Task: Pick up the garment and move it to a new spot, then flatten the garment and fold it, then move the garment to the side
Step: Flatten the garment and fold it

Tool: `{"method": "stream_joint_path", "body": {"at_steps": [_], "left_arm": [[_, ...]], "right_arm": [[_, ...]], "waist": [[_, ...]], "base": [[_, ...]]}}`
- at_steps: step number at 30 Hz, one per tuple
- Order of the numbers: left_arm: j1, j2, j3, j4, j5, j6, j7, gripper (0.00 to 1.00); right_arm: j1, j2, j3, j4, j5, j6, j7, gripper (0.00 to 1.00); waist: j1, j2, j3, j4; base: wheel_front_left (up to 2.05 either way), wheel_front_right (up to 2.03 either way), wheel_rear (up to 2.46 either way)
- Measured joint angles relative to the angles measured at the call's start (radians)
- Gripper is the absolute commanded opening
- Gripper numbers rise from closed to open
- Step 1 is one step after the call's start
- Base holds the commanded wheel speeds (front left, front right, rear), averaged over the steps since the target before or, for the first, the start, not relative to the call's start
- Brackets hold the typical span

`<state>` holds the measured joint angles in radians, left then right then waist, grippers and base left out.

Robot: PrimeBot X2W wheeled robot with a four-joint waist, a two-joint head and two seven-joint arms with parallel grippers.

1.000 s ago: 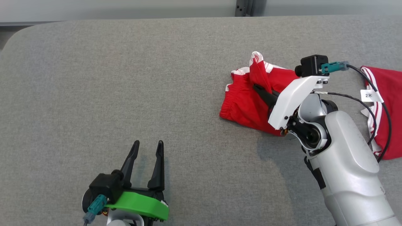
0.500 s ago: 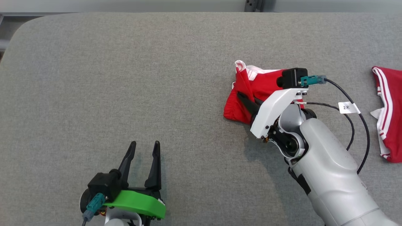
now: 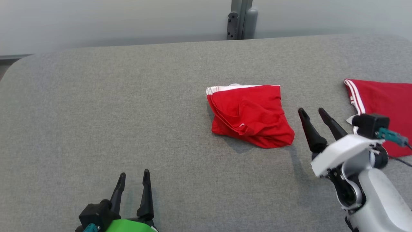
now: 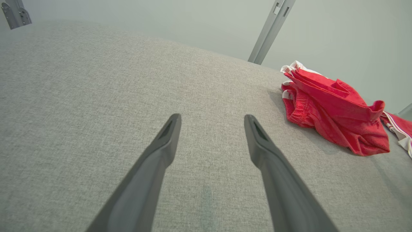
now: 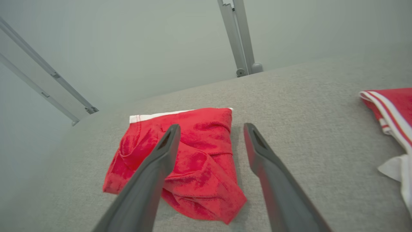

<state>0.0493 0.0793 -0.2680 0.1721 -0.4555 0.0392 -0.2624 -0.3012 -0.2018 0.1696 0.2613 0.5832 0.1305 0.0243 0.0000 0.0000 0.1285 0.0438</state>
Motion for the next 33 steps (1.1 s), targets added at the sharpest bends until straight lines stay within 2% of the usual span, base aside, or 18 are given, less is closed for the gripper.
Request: {"method": "stream_joint_path", "body": {"at_steps": [5, 6, 7, 8, 11, 12, 17, 24, 33], "left_arm": [[0.034, -0.008, 0.003, -0.012, 0.001, 0.002, 0.000, 1.00], [0.038, -0.009, 0.003, -0.013, 0.002, 0.002, 0.000, 1.00], [0.041, -0.011, 0.004, -0.014, 0.005, 0.002, 0.000, 1.00], [0.044, -0.012, 0.004, -0.014, 0.007, 0.003, 0.000, 1.00], [0.053, -0.016, 0.005, -0.017, 0.007, 0.005, 0.000, 1.00], [0.057, -0.017, 0.006, -0.019, 0.008, 0.005, 0.000, 1.00], [0.063, -0.020, 0.006, -0.028, 0.017, 0.004, 0.000, 1.00], [0.004, -0.009, -0.005, -0.038, 0.036, -0.014, 0.002, 1.00], [-0.125, -0.019, -0.057, -0.022, 0.039, -0.043, 0.006, 1.00]], "right_arm": [[0.167, -0.057, -0.108, -0.036, -0.123, 0.000, -0.075, 1.00], [0.196, -0.057, -0.122, -0.033, -0.144, 0.000, -0.091, 0.92], [0.218, -0.053, -0.128, -0.029, -0.164, 0.000, -0.103, 0.64], [0.235, -0.045, -0.138, -0.024, -0.173, 0.000, -0.114, 0.49], [0.267, -0.026, -0.154, -0.014, -0.177, 0.000, -0.142, 0.18], [0.271, -0.021, -0.155, -0.013, -0.176, 0.000, -0.150, 0.00], [0.248, -0.036, -0.126, -0.020, -0.191, 0.000, -0.187, 0.00], [0.030, -0.085, -0.041, -0.016, -0.213, 0.000, -0.166, 0.00], [-0.244, -0.083, 0.112, 0.192, -0.228, 0.000, -0.166, 0.00]], "waist": [[0.0000, 0.0001, -0.043, -0.047], [0.0000, 0.0000, -0.051, -0.056], [0.0000, 0.0000, -0.059, -0.064], [0.0000, 0.0000, -0.067, -0.070], [0.0000, 0.0000, -0.088, -0.089], [0.0000, 0.0000, -0.094, -0.094], [0.0000, 0.0000, -0.103, -0.111], [0.0000, 0.0000, -0.055, -0.101], [0.0000, 0.0000, 0.060, -0.029]], "base": [[0.00, 0.00, 0.00], [0.00, 0.00, 0.00], [0.00, 0.00, 0.00], [0.00, 0.00, 0.00], [0.00, 0.00, 0.00], [0.00, 0.00, 0.00], [0.00, 0.00, 0.00], [0.00, 0.00, 0.00], [0.00, 0.00, 0.00]]}}
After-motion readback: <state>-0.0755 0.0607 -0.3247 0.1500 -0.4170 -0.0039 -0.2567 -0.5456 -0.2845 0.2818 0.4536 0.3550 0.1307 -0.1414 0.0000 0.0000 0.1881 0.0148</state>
